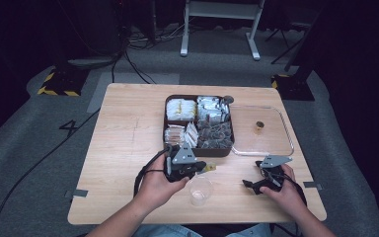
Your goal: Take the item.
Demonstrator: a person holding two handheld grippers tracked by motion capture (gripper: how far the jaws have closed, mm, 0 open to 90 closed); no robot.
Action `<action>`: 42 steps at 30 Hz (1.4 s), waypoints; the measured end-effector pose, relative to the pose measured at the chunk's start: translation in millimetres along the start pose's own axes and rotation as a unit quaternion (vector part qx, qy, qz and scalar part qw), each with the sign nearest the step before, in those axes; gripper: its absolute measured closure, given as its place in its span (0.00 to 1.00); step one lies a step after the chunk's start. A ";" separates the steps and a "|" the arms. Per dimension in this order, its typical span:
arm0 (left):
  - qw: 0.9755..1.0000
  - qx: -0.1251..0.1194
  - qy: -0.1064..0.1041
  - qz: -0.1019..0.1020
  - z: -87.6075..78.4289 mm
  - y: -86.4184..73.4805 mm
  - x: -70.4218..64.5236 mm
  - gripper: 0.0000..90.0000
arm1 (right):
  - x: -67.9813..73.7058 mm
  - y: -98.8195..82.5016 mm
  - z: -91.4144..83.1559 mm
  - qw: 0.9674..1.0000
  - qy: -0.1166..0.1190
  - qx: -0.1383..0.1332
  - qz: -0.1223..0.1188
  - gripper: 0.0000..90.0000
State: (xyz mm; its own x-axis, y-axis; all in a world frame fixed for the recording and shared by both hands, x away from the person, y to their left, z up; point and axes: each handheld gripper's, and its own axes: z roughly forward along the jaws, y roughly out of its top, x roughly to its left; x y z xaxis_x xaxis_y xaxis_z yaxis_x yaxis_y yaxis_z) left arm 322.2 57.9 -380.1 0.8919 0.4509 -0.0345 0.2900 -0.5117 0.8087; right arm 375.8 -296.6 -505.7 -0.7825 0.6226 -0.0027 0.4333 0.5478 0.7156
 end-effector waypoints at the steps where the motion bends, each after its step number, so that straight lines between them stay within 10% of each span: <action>1: 1.000 0.000 -0.001 -0.002 1.6 -1.6 -0.5 1.00 | 0.0 0.0 0.0 1.000 0.000 0.000 0.000 0.03; 27: 0.999 0.018 -0.043 -0.013 8.3 -23.3 -19.8 1.00 | 0.0 0.0 0.0 1.000 0.000 0.000 0.000 0.03; 42: 0.999 0.005 -0.016 -0.035 1.4 -21.3 -11.6 0.58 | 0.0 0.0 0.0 1.000 0.000 0.000 0.000 0.03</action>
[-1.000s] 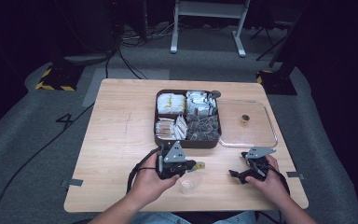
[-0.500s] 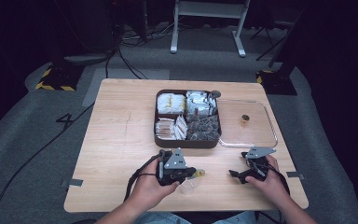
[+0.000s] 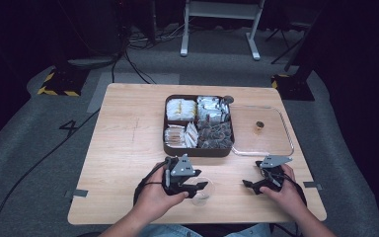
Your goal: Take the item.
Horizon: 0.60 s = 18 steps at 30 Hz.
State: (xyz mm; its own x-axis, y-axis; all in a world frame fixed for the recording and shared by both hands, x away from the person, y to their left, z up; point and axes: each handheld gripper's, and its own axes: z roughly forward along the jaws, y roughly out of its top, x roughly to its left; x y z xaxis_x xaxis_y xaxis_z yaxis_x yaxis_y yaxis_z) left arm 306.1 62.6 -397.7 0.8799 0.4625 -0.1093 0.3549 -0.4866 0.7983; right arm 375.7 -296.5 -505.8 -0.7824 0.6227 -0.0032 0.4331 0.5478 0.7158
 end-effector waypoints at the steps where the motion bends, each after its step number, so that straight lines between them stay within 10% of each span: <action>1: 1.000 -0.004 0.001 -0.004 -1.2 1.1 1.4 0.56 | 0.0 0.0 0.0 1.000 0.000 0.000 0.000 0.03; 8: 0.998 0.004 0.066 -0.003 -12.2 0.4 14.6 0.42 | 0.1 0.0 0.0 1.000 0.000 0.000 0.000 0.03; 18: 0.995 0.014 0.102 -0.020 -38.3 -15.7 26.4 0.34 | 0.1 0.0 0.0 1.000 0.000 0.000 0.000 0.03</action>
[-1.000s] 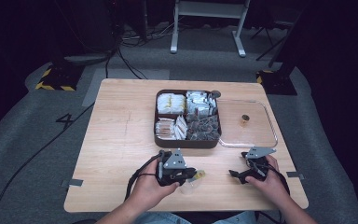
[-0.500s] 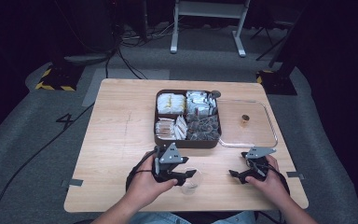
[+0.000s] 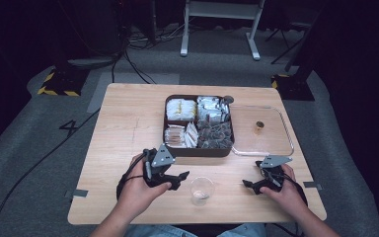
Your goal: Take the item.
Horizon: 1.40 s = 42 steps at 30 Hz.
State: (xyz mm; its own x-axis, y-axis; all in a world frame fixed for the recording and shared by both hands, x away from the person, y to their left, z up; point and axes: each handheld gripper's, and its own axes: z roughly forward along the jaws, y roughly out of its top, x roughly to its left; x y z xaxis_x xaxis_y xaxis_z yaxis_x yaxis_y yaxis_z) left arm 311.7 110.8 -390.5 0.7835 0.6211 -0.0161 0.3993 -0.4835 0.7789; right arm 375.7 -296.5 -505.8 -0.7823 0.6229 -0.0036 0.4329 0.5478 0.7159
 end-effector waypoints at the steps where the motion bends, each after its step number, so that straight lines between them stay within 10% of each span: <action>1: 1.000 0.003 0.005 0.003 -2.0 -1.9 0.9 0.34 | 0.0 0.0 0.0 1.000 0.000 0.000 0.000 0.03; 21: 0.998 0.051 0.033 0.009 -17.8 -54.7 26.7 0.31 | 0.0 0.0 0.0 1.000 0.000 0.000 0.000 0.03; 42: 0.989 0.115 0.065 -0.065 4.9 -111.3 61.8 0.31 | -0.1 0.0 0.0 1.000 0.000 0.000 0.000 0.03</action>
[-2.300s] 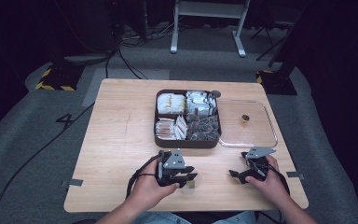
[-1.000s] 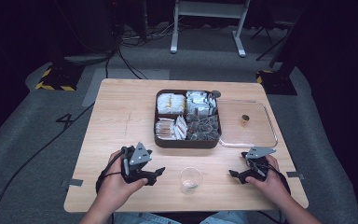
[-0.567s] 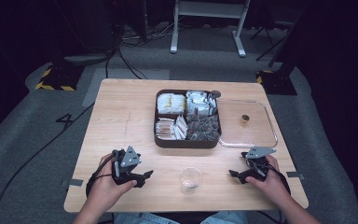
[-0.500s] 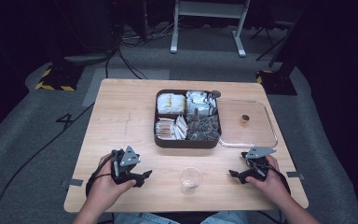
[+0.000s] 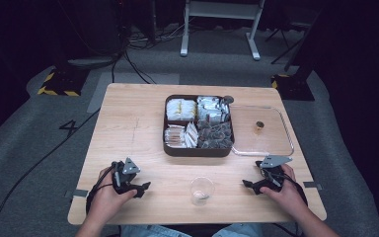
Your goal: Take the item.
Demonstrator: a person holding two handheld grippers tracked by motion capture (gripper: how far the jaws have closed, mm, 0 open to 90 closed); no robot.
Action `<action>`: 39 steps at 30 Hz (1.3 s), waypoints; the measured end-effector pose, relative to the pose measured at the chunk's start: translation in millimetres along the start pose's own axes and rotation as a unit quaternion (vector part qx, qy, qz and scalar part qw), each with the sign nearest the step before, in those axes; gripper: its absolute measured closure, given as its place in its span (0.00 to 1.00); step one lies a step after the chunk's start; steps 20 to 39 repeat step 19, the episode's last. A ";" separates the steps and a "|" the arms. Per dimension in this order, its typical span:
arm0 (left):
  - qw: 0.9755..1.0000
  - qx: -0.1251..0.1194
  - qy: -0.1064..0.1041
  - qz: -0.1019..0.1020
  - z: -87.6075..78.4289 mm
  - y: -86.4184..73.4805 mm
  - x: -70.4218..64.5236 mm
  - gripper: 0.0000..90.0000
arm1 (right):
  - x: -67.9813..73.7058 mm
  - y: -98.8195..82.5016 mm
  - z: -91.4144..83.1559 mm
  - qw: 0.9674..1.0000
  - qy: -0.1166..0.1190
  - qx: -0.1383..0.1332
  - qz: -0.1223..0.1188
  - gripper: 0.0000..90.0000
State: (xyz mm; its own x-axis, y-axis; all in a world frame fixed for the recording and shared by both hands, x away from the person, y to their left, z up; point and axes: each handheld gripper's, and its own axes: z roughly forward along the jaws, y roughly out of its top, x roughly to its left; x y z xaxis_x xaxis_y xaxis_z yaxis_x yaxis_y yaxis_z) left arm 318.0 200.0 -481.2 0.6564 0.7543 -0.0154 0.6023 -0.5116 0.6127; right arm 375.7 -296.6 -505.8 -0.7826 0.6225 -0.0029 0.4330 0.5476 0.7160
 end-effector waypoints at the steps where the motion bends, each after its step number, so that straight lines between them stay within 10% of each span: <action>1: 1.000 0.002 0.004 0.002 0.9 -2.4 0.9 0.31 | 0.0 0.0 0.0 1.000 0.000 0.000 0.000 0.03; 13: 0.999 -0.049 0.005 -0.007 16.3 -16.7 8.6 0.14 | 0.0 0.0 0.0 1.000 0.000 0.000 0.000 0.03; 39: 0.999 -0.049 0.009 -0.011 16.8 -16.3 7.8 0.14 | 0.0 0.0 0.0 1.000 0.000 0.000 0.000 0.03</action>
